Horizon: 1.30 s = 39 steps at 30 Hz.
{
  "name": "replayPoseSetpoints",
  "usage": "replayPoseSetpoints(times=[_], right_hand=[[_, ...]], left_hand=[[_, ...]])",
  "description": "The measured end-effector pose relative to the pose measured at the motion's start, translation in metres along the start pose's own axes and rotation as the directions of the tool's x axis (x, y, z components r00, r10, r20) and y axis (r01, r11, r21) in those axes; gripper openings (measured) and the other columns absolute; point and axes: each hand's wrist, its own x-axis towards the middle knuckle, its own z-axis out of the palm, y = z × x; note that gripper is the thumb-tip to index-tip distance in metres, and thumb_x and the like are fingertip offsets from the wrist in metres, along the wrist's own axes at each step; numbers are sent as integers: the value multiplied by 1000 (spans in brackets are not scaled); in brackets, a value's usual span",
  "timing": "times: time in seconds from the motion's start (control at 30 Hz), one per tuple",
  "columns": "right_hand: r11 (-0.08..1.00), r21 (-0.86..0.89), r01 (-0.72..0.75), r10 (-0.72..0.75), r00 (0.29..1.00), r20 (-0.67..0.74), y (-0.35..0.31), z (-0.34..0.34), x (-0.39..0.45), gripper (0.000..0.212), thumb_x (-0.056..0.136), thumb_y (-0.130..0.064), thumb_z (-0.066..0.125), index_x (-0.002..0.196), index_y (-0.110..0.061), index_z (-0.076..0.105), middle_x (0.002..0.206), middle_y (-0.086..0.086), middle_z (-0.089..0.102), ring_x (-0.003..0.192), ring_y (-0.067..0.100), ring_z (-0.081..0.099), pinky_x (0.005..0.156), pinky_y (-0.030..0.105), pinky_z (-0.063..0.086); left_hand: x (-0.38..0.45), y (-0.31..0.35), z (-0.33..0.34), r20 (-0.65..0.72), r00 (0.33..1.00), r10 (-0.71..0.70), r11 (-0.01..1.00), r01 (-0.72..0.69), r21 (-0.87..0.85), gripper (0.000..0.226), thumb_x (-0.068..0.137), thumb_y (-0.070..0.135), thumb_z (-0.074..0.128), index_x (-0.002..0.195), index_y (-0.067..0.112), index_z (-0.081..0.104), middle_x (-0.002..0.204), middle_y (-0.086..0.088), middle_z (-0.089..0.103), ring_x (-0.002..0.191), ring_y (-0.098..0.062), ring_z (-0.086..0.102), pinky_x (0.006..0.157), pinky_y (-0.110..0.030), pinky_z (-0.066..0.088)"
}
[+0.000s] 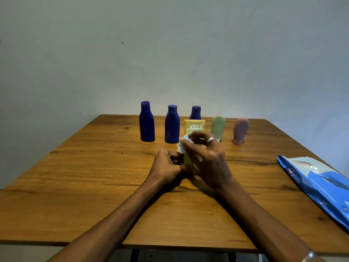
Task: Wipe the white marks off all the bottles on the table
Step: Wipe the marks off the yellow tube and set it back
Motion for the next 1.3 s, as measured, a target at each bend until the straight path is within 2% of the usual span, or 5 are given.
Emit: replayPoseSetpoints(times=[0.23, 0.67, 0.93, 1.1, 1.3], right_hand=[[948, 172, -269, 311, 898, -311, 16, -6, 5, 31, 91, -9, 71, 121, -3, 73, 118, 19, 65, 108, 21, 64, 97, 10, 47], [998, -66, 13, -11, 1000, 29, 2, 6, 1, 55, 75, -22, 75, 126, -5, 68, 130, 20, 66, 125, 38, 52, 91, 47, 55], [963, 70, -260, 268, 903, -336, 12, -6, 6, 35, 89, -5, 77, 123, -2, 70, 115, 16, 73, 106, 21, 68, 97, 17, 51], [943, 140, -301, 331, 880, -340, 12, -5, 7, 34, 89, -5, 78, 122, -3, 71, 113, 17, 67, 106, 14, 61, 96, 4, 43], [985, 49, -165, 171, 974, -146, 8, 0, 6, 46, 85, -6, 75, 130, -3, 67, 127, 21, 61, 119, 29, 60, 101, 20, 49]], left_hand=[[-1, 6, 5, 10, 999, 37, 999, -37, 39, 47, 75, -1, 84, 120, 5, 70, 107, 6, 76, 89, 0, 74, 67, -16, 58], [-1, 2, 3, -21, 1000, 20, 998, -19, 58, 28, 82, -7, 74, 105, 9, 76, 97, -3, 80, 91, -15, 77, 80, -41, 64], [1, 0, 6, -54, 998, 44, 997, -41, 61, 50, 74, 1, 86, 121, 6, 70, 112, -3, 77, 99, -12, 75, 73, -27, 63], [4, -1, 6, -51, 997, 61, 990, -54, 128, 52, 74, 7, 88, 123, 9, 70, 115, 0, 75, 105, -9, 72, 81, -26, 63], [3, -3, 6, -29, 997, 67, 992, -63, 112, 38, 75, 8, 86, 112, 12, 76, 106, 2, 79, 101, -10, 75, 84, -37, 63]])
